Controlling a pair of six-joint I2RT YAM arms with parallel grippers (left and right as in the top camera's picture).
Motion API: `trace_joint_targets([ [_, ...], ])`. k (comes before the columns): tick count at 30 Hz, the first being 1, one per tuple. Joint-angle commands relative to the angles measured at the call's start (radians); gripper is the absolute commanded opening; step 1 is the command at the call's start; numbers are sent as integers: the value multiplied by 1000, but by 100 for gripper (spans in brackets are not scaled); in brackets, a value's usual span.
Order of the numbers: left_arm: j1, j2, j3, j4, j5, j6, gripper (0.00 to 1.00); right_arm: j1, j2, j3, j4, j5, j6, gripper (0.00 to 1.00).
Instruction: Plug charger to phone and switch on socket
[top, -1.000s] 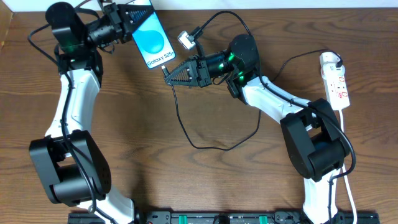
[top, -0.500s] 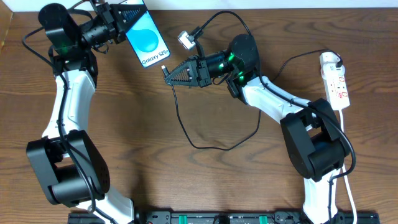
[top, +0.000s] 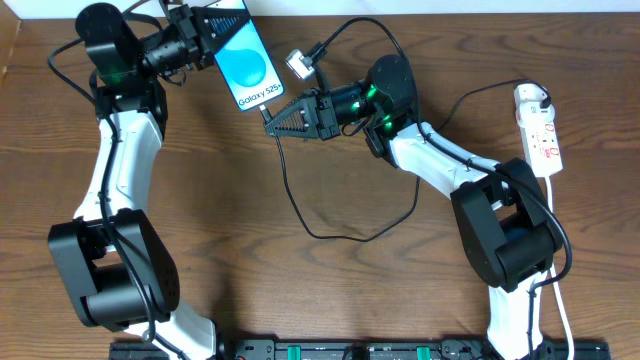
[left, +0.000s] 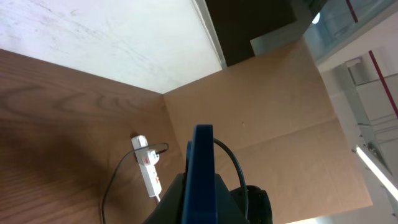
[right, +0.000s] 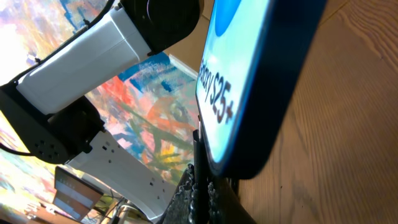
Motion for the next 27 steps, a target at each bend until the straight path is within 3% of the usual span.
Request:
trace_joint_targets([
  [1,3,-26,13,8,32,10,7,-5,7,4,1,16,-20,1],
  [27,3,-26,13,8,18,-14,7,-10,7,4,-3,28,-20,1],
])
